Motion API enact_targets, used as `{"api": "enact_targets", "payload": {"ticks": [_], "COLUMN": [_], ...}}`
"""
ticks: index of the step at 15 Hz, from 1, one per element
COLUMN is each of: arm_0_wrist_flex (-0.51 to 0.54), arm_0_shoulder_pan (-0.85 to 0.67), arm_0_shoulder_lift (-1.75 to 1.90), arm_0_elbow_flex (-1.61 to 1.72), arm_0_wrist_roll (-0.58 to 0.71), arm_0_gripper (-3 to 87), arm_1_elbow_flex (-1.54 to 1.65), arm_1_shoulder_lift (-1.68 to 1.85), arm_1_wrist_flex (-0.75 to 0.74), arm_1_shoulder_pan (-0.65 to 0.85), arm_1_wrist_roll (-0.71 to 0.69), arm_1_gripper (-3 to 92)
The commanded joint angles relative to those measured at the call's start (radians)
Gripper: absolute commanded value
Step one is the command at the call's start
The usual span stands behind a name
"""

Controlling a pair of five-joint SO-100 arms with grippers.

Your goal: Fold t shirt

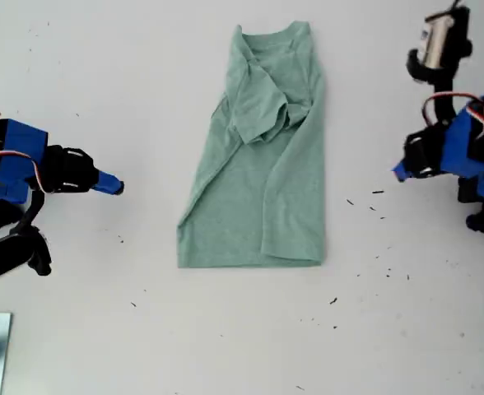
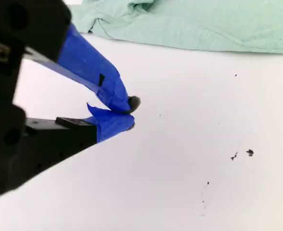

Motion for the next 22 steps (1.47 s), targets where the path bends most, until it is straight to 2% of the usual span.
{"api": "enact_targets", "payload": {"ticks": [1, 4, 7, 8, 10, 11, 12, 13, 14, 15, 18, 22], "arm_0_wrist_flex": [0.083, 0.285, 0.606, 0.676, 0.683, 0.681, 0.683, 0.689, 0.687, 0.672, 0.408, 0.212], "arm_0_shoulder_pan": [-0.011, 0.052, 0.114, 0.130, 0.137, 0.140, 0.146, 0.143, 0.137, 0.126, 0.100, 0.077], "arm_0_shoulder_lift": [-0.077, -0.462, -0.976, -1.120, -1.224, -1.249, -1.264, -1.266, -1.278, -1.293, -1.328, -1.516], "arm_0_elbow_flex": [-0.215, -0.738, -1.463, -1.672, -1.733, -1.746, -1.752, -1.726, -1.689, -1.629, -1.335, -1.236], "arm_0_wrist_roll": [0.002, 0.012, 0.089, 0.118, 0.143, 0.150, 0.170, 0.170, 0.179, 0.175, 0.166, 0.155], "arm_0_gripper": [-0.3, -0.3, -0.3, -0.3, -0.3, 2.9, 26.4, 33.7, 35.2, 34.3, 30.5, 20.8], "arm_1_elbow_flex": [0.031, 0.028, 0.025, 0.025, 0.028, 0.028, 0.029, 0.031, 0.031, 0.035, 0.037, 0.038], "arm_1_shoulder_lift": [0.074, 0.067, 0.074, 0.077, 0.091, 0.100, 0.104, 0.109, 0.118, 0.132, 0.141, 0.147], "arm_1_wrist_flex": [-0.021, -0.023, -0.020, -0.020, -0.015, -0.011, -0.008, -0.006, -0.003, -0.003, -0.003, -0.002], "arm_1_shoulder_pan": [0.017, 0.021, 0.028, 0.028, 0.023, 0.015, 0.008, 0.000, -0.006, -0.008, -0.015, -0.025], "arm_1_wrist_roll": [-0.015, -0.014, -0.015, -0.015, -0.008, 0.000, 0.006, 0.012, 0.020, 0.021, 0.023, 0.026], "arm_1_gripper": [2.5, 2.5, 2.5, 2.5, 2.5, 2.5, 2.5, 2.5, 2.5, 2.5, 2.5, 2.5]}}
